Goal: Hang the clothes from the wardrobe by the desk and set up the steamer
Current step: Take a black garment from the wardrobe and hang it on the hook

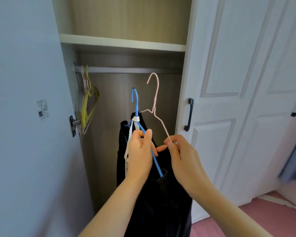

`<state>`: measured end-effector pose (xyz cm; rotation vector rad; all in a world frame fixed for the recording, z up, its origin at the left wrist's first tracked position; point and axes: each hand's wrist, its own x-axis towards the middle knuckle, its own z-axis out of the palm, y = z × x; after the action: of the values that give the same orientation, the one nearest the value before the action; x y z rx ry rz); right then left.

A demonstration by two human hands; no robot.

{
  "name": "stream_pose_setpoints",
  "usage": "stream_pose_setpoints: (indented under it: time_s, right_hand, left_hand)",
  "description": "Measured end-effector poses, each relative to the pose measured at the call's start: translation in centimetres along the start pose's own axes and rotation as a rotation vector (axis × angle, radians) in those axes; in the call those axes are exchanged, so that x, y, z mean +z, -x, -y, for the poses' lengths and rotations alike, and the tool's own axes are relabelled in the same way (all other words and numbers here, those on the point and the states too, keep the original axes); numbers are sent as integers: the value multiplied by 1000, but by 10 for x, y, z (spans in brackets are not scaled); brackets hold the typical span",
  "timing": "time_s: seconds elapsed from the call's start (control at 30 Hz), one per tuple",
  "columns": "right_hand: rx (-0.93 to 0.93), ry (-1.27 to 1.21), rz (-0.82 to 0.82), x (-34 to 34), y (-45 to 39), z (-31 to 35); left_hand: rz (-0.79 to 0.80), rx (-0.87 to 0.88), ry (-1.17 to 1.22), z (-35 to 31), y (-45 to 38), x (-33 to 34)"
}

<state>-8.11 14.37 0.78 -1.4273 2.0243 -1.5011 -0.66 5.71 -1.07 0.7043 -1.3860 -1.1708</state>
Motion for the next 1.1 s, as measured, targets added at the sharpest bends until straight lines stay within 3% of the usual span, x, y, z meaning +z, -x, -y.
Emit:
stream_pose_setpoints:
  time_s: [0.1,0.37,1.1]
  right_hand:
    - [-23,23,-14,-13,23,20]
    - [-43,-47,-37,-47,99,70]
    - [-119,107,-10,-104,276,144]
  left_hand:
    - [25,3,69,-24,18,-8]
    - [39,74,-60,-86,77,-41]
    - [145,258,-127,-199,241,-87]
